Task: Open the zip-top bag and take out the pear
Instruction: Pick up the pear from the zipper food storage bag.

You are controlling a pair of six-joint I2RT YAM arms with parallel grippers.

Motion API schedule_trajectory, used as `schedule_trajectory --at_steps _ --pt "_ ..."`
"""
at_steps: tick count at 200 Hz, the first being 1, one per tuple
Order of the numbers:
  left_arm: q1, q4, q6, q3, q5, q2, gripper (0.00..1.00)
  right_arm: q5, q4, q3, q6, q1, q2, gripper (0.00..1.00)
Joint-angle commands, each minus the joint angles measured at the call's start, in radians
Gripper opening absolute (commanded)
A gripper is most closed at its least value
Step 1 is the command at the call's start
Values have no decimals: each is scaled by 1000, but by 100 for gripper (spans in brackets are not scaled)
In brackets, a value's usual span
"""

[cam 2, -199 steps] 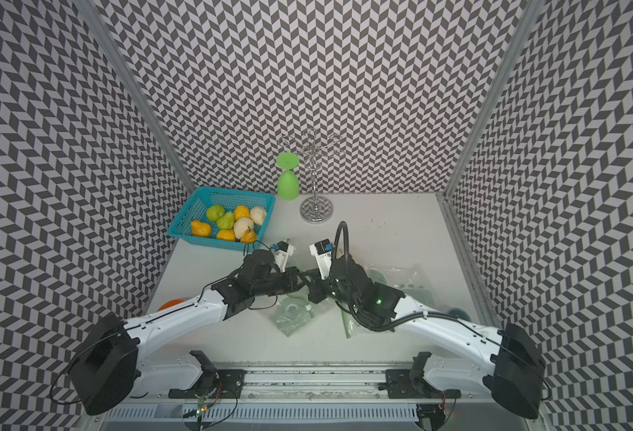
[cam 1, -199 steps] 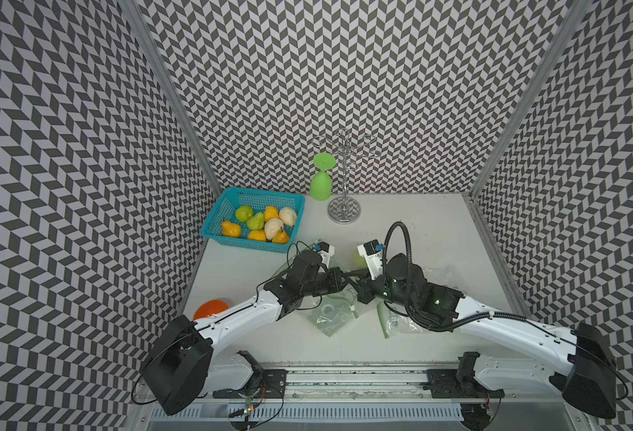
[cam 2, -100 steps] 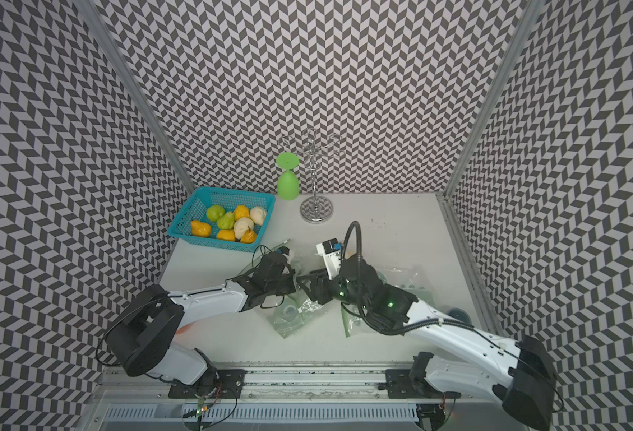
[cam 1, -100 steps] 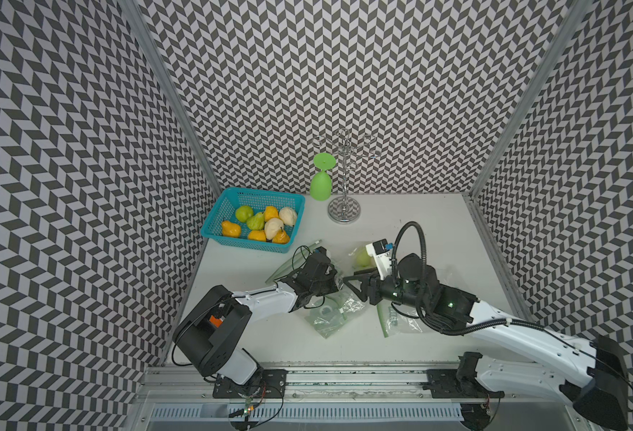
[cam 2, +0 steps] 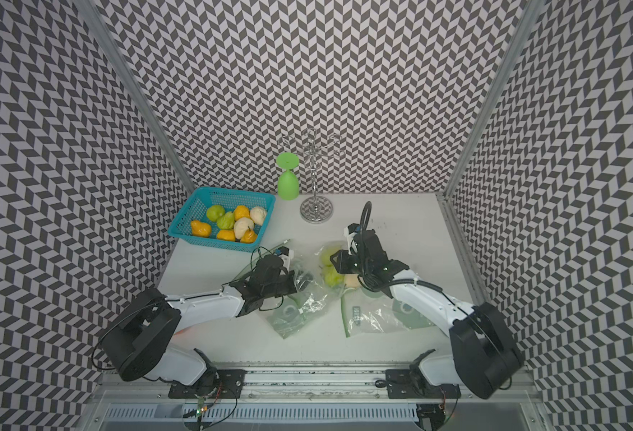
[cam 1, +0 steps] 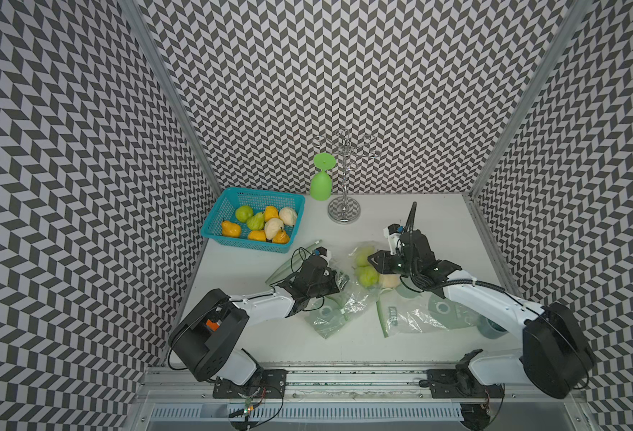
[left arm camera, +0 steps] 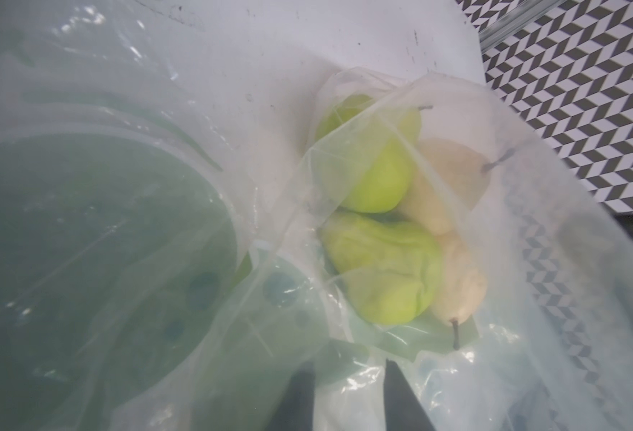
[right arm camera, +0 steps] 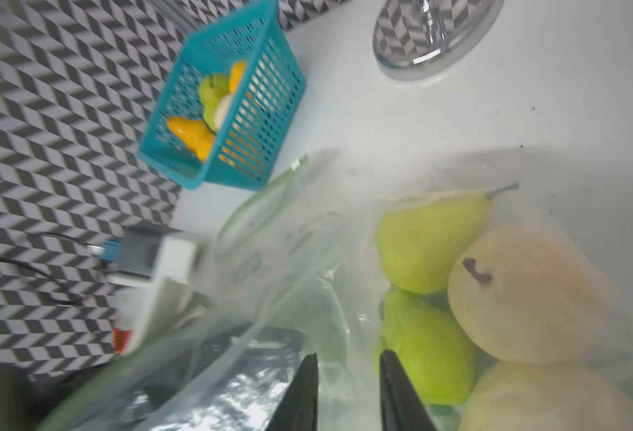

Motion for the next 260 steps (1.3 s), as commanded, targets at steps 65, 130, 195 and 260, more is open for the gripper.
schedule_trajectory --at_steps 65,130,195,260 --pt "-8 102 -12 14 93 37 43 67 46 -39 -37 11 111 15" --pt "-17 79 0 44 98 89 57 75 77 -74 -33 46 196 8" --pt "-18 34 33 82 72 119 81 34 111 -63 -58 89 285 1" --pt "-18 -111 73 148 73 211 81 -14 146 -74 -88 97 276 0"
